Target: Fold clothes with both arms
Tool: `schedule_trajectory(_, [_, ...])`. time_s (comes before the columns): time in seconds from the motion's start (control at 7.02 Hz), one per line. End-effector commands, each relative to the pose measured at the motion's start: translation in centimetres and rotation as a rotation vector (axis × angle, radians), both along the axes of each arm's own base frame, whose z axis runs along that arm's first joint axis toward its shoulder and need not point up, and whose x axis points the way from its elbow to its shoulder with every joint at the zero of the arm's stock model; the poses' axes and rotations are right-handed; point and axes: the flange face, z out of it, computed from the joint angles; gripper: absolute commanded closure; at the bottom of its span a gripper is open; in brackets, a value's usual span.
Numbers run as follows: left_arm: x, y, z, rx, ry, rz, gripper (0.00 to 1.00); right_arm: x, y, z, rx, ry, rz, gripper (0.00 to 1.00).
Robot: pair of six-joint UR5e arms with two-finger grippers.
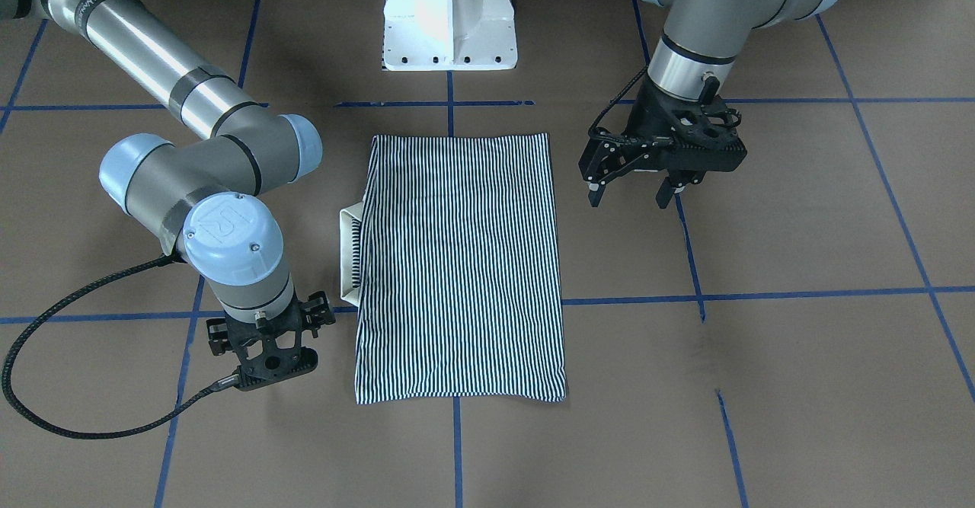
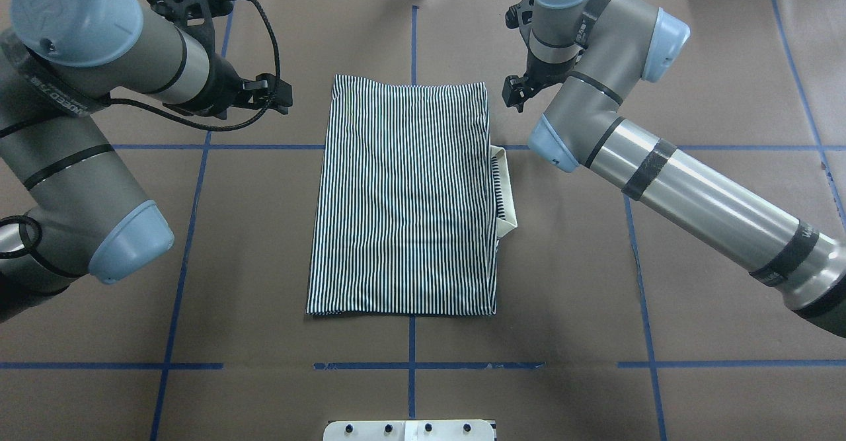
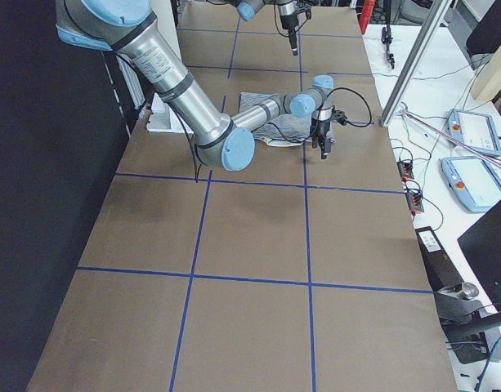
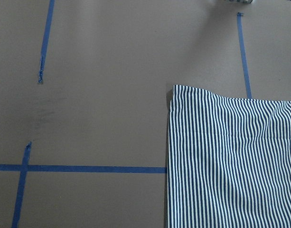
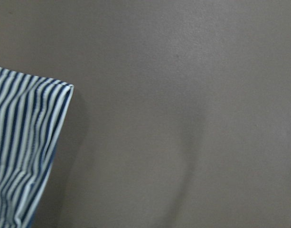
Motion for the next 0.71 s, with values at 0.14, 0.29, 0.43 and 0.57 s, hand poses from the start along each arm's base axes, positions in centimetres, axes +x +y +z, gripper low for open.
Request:
schedule_trajectory(0.14, [4.5,6.6,-0.7,-0.3,0.137,-0.048,0.0,2.5,8.5,-5.7,-0.189,-0.207,0.114,0.0])
schedule_trajectory(0.29, [9.8,11.4,0.0,-0.375,0.123,-0.098,0.0,3.1,12.4,-5.5,-0.232,-0.232,0.148,0.0])
schedule_trajectory(0.43, [14.0,15.9,1.1,-0.44,0.084,-0.118,0.0,2.6,15.2,-5.7,-0.265,-0.236,0.21,0.0])
schedule_trajectory(0.57, [15.9,18.1,2.1,-0.49,0.028,-0.158,0.0,2.0,18.2,-5.6,-0.251,-0.228,0.251,0.0])
